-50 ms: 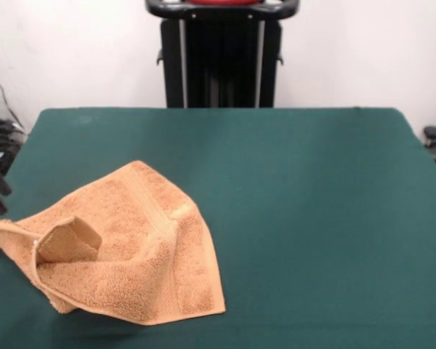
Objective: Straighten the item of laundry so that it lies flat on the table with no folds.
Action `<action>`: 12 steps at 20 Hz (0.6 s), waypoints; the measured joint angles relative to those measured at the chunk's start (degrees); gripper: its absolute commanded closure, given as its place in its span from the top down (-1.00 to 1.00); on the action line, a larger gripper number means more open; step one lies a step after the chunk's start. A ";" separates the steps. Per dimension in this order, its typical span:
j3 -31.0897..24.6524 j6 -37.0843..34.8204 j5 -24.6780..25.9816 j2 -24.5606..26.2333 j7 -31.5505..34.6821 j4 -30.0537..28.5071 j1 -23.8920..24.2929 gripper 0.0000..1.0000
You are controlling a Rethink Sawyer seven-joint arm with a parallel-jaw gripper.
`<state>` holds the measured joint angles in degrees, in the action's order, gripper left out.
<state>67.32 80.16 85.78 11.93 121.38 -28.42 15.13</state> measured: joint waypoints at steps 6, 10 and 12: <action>-0.05 2.03 3.45 -0.81 0.00 -2.40 -1.38 1.00; -0.18 4.59 5.33 -0.70 0.00 -3.45 -2.12 1.00; -0.29 5.64 6.08 -0.58 0.00 -3.62 -2.31 1.00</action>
<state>67.03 85.81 91.86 11.35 121.38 -32.04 12.82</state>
